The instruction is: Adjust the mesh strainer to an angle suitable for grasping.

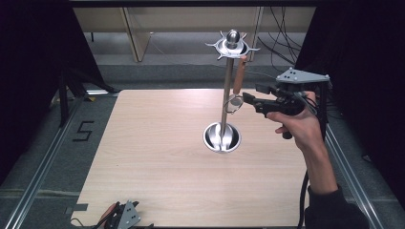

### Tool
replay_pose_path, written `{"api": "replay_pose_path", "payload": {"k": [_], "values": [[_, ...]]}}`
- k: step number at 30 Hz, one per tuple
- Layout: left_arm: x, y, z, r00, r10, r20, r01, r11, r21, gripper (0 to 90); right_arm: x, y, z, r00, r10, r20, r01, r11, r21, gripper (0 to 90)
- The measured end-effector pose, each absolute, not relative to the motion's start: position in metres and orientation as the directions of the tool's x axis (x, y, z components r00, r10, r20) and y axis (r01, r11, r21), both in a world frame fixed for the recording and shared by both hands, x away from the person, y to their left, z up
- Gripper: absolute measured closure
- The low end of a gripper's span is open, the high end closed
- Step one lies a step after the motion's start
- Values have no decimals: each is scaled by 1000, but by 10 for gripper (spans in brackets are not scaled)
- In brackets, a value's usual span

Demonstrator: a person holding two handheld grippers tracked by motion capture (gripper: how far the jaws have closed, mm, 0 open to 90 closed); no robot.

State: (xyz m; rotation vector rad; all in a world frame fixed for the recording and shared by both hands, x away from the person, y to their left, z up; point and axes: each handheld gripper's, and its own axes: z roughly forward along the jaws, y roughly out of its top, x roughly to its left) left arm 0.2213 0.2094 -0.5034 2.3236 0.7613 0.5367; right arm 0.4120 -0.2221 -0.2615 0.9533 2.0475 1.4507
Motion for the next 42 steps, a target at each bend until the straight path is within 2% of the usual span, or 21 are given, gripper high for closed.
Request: {"api": "replay_pose_path", "payload": {"k": [23,39,41,42], "values": [[221,209,-504,749,638,180,380,-636,671,166,389,-232,-313,-667,743,43,279,196,940,379],[221,209,-503,753,629,192,372,-648,665,166,390,-232,-329,-665,746,32,296,223,929,369],[222,209,-503,753,630,189,374,-647,665,166,388,-232,-330,-656,753,51,323,219,921,366],[222,209,-503,751,633,190,375,-645,666,166,390,-233,-331,-658,752,27,295,225,929,365]]}}
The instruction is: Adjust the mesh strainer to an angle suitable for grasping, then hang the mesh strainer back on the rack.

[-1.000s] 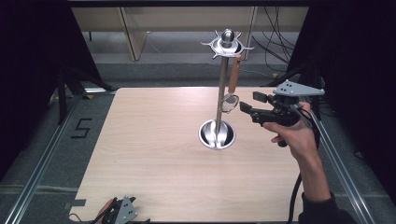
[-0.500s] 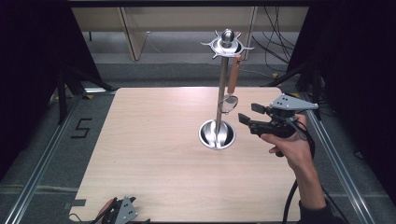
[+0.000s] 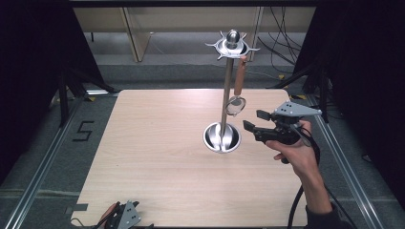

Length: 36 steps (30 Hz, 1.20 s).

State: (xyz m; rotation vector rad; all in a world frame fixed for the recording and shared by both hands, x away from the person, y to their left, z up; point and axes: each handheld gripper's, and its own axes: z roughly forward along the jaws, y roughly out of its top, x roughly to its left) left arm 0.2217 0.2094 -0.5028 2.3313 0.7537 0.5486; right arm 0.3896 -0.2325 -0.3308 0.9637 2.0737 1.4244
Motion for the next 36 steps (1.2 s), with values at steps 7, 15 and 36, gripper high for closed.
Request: {"api": "replay_pose_path", "payload": {"k": [7,15,36], "values": [[222,209,-504,754,630,188,370,-642,672,166,389,-232,-338,-659,751,48,323,225,919,360],[223,208,-503,753,632,183,376,-642,669,166,390,-230,-350,-664,746,44,329,239,913,355],[224,207,-503,755,630,181,369,-637,677,166,390,-224,-379,-682,730,46,393,313,865,347]]}}
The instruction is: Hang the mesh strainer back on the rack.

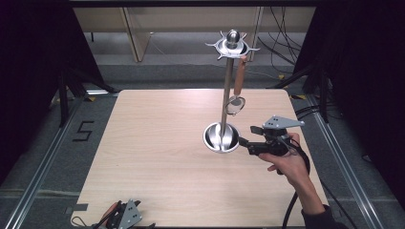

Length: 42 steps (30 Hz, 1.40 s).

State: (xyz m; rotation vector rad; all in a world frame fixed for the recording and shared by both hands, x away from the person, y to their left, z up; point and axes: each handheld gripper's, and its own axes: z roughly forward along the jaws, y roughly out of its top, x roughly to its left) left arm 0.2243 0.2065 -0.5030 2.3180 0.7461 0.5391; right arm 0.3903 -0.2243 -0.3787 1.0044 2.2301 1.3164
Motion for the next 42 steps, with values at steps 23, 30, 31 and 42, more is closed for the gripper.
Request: {"api": "replay_pose_path", "payload": {"k": [23,30,31,42], "values": [[224,207,-503,757,624,192,363,-647,671,167,384,-208,-396,-703,704,97,445,330,833,340],[223,209,-503,755,628,191,366,-644,672,166,384,-206,-403,-705,700,114,454,322,830,332],[223,208,-503,756,626,190,364,-644,673,167,384,-207,-403,-711,694,114,455,330,827,331],[223,208,-502,758,624,191,363,-647,670,166,379,-199,-418,-735,666,124,466,363,807,325]]}}
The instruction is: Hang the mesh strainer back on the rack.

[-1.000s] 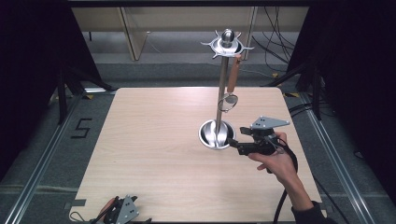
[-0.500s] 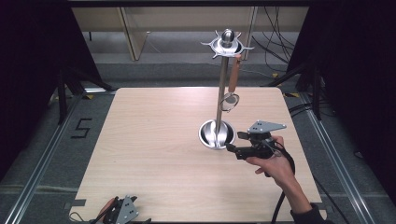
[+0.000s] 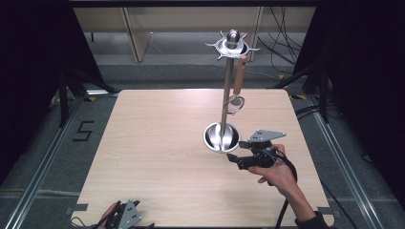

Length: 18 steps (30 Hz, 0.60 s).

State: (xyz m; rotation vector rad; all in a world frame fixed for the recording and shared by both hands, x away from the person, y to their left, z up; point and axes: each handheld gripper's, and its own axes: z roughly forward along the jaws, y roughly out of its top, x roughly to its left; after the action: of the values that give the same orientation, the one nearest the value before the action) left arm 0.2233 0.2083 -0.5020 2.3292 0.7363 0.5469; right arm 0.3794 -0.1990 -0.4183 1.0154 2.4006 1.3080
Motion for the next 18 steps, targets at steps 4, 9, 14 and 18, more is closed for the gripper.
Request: {"api": "replay_pose_path", "payload": {"k": [4,9,14,18], "values": [[223,208,-503,756,627,188,365,-642,674,166,378,-197,-421,-742,660,118,457,368,810,325],[223,208,-502,758,625,188,366,-646,670,166,375,-195,-427,-743,657,123,468,379,798,322],[223,208,-503,757,626,189,366,-646,670,166,373,-194,-432,-743,657,126,474,384,792,321],[223,208,-502,757,625,190,365,-645,671,166,372,-192,-438,-739,663,120,479,392,786,314]]}}
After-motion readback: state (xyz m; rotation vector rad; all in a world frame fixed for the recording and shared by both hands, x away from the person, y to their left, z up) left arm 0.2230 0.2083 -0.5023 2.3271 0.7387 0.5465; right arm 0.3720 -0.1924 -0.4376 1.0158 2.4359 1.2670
